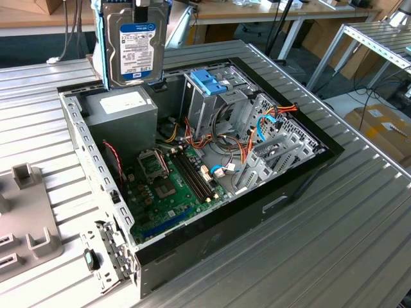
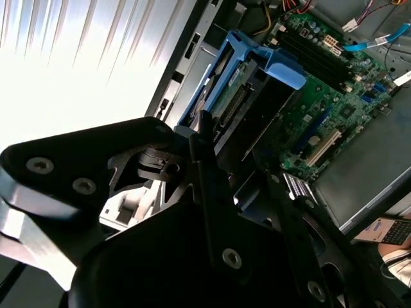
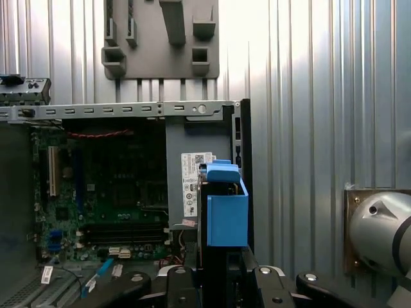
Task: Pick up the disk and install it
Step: 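Pick up the disk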
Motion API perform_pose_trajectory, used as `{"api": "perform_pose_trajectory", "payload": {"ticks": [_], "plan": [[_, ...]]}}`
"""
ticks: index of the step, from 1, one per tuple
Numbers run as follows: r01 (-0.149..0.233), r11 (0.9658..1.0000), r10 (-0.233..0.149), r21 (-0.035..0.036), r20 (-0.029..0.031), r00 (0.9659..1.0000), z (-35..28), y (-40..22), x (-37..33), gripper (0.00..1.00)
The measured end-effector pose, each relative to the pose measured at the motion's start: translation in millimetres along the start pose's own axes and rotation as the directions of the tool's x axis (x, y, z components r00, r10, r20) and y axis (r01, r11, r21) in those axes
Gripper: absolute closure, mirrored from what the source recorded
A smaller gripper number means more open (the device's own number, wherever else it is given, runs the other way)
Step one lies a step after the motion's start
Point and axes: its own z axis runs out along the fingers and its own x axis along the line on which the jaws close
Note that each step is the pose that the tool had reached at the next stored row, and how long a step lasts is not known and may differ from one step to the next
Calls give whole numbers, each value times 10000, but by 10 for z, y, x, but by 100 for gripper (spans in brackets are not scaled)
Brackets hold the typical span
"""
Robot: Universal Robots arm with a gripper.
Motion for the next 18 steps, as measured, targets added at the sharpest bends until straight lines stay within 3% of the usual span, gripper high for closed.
{"api": "perform_pose_trajectory", "payload": {"ticks": [4, 8, 13, 15, 18], "plan": [[0, 10000, 0, 0, 0, 10000, 2, -109, -3, 65], [0, 10000, 0, 0, 0, 10000, 3, -255, -6, 65], [0, 10000, 0, 0, 0, 10000, 5, -490, -11, 65], [0, 10000, 0, 1, 0, 10000, 5, -613, -14, 65], [0, 10000, 0, 0, 0, 10000, 5, -734, -16, 65]]}}
